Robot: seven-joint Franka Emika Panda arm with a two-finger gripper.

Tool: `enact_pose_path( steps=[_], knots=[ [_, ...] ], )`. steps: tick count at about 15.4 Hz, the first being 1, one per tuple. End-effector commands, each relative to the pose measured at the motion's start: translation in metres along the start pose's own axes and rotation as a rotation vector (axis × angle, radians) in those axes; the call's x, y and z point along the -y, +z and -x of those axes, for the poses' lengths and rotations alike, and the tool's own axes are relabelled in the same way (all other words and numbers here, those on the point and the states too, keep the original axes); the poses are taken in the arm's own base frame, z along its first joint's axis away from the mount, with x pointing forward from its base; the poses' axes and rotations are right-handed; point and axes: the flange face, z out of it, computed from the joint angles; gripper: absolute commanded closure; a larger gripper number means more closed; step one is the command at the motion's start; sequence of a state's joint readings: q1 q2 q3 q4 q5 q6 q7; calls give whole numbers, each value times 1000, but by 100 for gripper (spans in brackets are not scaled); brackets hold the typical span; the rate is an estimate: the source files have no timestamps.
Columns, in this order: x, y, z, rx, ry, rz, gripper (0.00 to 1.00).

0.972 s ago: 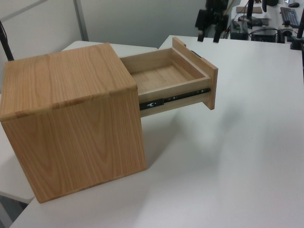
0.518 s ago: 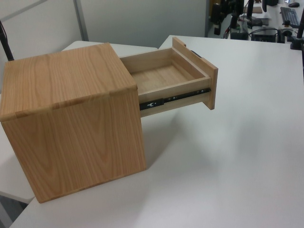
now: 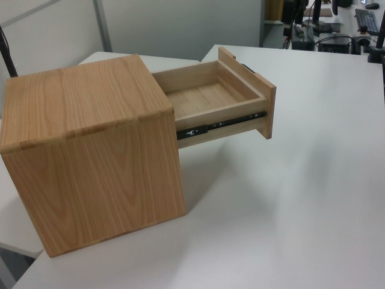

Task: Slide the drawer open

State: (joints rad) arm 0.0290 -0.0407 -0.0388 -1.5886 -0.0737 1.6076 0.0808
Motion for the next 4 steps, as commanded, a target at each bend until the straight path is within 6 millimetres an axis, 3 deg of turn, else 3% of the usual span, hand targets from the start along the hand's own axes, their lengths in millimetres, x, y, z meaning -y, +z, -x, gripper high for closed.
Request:
enact_pose_path(
  steps=[1, 4],
  knots=[
    [2, 0, 8, 1, -36, 16, 0],
    [3, 1, 7, 4, -41, 16, 0]
  ],
)
